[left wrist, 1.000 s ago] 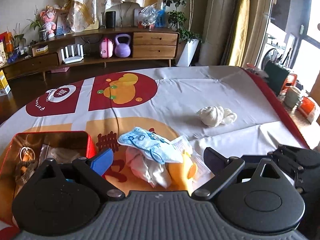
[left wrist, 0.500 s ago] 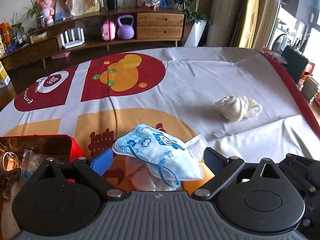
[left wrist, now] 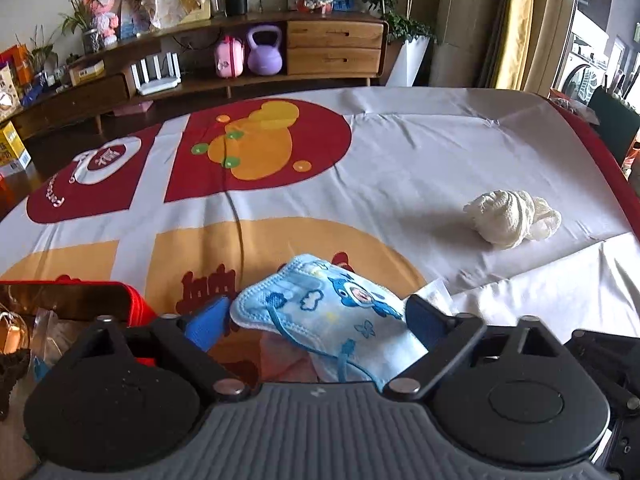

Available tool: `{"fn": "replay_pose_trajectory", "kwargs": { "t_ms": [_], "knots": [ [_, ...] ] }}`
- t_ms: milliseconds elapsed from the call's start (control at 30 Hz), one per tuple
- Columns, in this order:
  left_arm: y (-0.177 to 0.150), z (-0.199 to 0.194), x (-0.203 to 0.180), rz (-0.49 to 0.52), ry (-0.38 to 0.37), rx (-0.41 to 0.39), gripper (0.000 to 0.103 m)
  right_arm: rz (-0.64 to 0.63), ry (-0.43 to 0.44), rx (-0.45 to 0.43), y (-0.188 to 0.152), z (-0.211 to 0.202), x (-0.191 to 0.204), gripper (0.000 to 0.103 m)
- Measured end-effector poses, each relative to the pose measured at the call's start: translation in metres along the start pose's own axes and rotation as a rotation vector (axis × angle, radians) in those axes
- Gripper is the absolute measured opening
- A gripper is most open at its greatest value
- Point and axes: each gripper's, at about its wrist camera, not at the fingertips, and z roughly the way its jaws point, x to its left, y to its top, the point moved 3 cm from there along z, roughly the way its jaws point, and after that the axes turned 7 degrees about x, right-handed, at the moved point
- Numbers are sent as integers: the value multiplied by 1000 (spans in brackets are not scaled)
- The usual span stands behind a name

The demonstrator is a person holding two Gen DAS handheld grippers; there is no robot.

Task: Organize soft objects
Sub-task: 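Grasp the blue cartoon face mask with the left tool while the right tool grasps the yellow duck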

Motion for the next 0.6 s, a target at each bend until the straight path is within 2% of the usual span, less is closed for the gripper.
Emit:
{"fn": "replay_pose_trajectory", "kwargs": {
  "t_ms": [100,167,233,600],
  "knots": [
    [0,1,3,-3,-4,-1,64,15,-1,-4,0,1,-2,52],
    [-1,1,5,-5,-6,-2,45,22,-6,-9,0,1,-4,46],
    [-2,0,6,-4,-3,-10,36,29,-9,-13,0,0,-5,41],
    [-1,-24,16,-36,-25,-73,19,69,-4,-28,-4,-9,-13,24]
  ]
}}
